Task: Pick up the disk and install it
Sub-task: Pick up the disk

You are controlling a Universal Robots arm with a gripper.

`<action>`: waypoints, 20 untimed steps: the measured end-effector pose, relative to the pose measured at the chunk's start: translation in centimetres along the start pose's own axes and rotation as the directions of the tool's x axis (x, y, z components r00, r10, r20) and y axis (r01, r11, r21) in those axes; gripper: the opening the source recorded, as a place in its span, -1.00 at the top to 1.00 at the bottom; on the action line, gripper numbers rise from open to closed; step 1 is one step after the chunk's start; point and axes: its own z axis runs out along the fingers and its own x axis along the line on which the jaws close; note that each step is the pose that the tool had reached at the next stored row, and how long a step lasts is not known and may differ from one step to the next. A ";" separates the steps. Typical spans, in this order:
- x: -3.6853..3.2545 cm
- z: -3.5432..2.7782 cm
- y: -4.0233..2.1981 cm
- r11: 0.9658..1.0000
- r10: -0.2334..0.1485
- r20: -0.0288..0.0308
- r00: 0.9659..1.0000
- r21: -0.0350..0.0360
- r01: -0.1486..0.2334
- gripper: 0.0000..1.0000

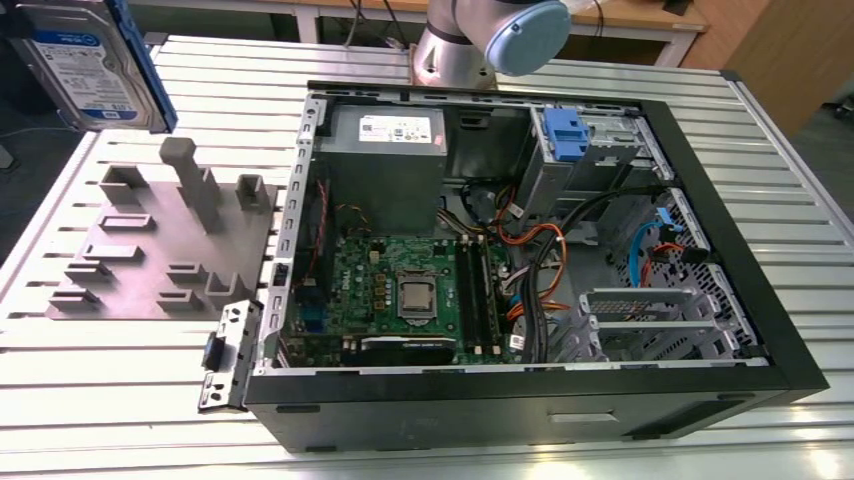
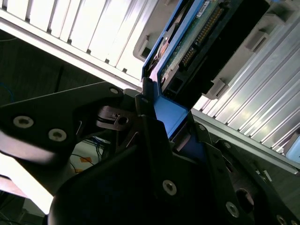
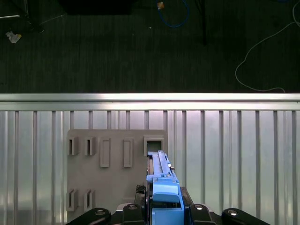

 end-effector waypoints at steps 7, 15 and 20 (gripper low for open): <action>-0.01 -0.37 0.00 1.000 0.000 0.000 1.000 0.000 0.000 0.27; -0.01 -0.51 0.00 1.000 0.000 0.000 1.000 0.000 0.000 0.27; -0.01 -0.62 0.00 1.000 0.000 0.000 1.000 0.000 0.000 0.27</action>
